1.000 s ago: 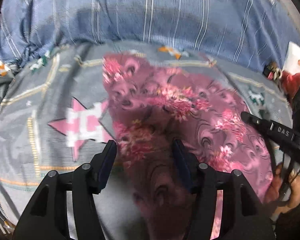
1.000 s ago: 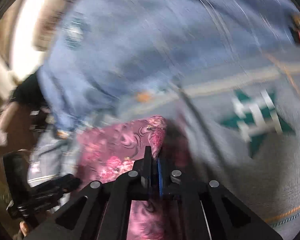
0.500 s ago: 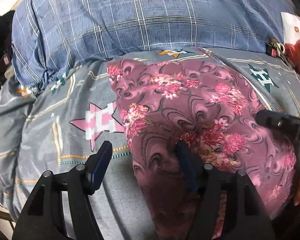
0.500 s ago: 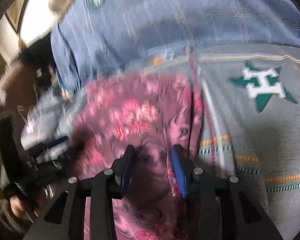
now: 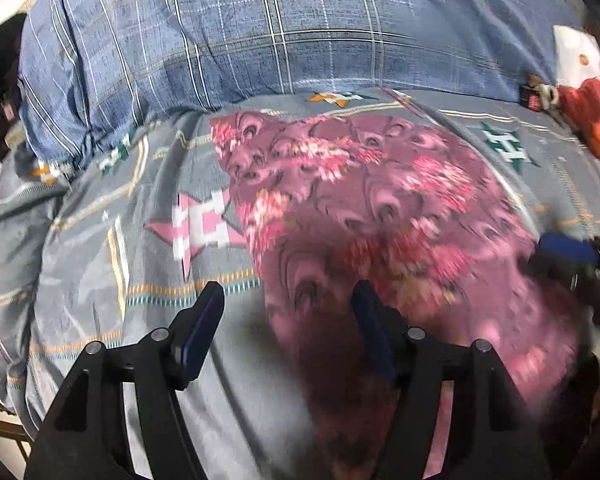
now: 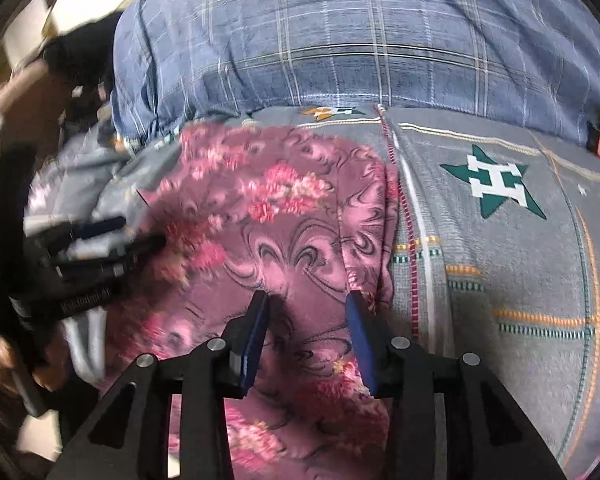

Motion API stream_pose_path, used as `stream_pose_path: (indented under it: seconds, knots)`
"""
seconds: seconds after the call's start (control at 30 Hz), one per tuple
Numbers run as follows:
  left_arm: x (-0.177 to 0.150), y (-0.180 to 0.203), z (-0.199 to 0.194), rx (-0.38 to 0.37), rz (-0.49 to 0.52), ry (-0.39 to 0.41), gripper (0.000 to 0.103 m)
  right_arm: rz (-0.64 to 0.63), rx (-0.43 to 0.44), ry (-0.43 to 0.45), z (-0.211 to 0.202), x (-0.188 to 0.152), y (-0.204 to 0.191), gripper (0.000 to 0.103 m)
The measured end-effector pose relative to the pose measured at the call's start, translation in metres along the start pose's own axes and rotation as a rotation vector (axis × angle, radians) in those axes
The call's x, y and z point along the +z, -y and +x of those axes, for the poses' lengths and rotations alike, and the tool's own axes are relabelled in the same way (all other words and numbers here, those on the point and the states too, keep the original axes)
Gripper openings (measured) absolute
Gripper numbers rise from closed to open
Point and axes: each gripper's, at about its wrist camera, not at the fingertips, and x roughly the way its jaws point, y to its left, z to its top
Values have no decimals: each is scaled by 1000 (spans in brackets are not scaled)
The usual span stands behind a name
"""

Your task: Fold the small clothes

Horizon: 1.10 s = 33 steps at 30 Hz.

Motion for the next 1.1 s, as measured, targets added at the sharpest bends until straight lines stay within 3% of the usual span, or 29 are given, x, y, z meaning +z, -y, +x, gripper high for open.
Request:
stream_pose_path:
  seconds: [0.1,0.13,0.2,0.23,0.27,0.3,0.4,0.53,0.63,0.8,0.9,0.97,1.0,1.07,1.1]
  knots:
    - [-20,-11,-12,-75,-30,-24,66,83,32,26,-24,-6,15,49]
    - [-25,-11,-10,-93,-38,-42,66,103,27,20,-27,-10,20,58]
    - [-39,-6,2,-129,-43,-88,67,129,19,-19,-19,-21,28,60]
    - [-42,-4,6,-122,-41,-97,67,134,31,-49,-10,-27,30,44]
    - [-45,-2,7,-115,-43,-95,67,132,56,-85,-1,-33,31,14]
    - [-47,-2,7,-117,-51,-80,68,128,66,-91,1,-36,29,15]
    - [-51,-8,10,-132,-83,-82,80,91,40,7,-18,-35,20,15]
    - [-54,-28,11,-228,-169,-136,80,102,1,-80,5,-41,30,20]
    - [-41,-39,-4,-273,-217,-94,80,144,13,-52,-9,-28,32,27]
    - [0,-32,-4,-207,-187,-6,80,100,69,124,-29,4,11,27]
    - [10,-29,33,-117,-193,-44,81,63,65,142,-7,12,3,30]
    - [5,-36,57,-182,-243,-108,82,58,20,43,29,5,6,34]
    - [4,-45,58,-252,-318,-124,79,77,49,85,29,2,11,35]
    - [10,-51,54,-321,-351,-120,78,115,81,38,25,11,18,34]
    - [18,-52,48,-316,-345,-91,78,131,88,27,22,19,20,34]
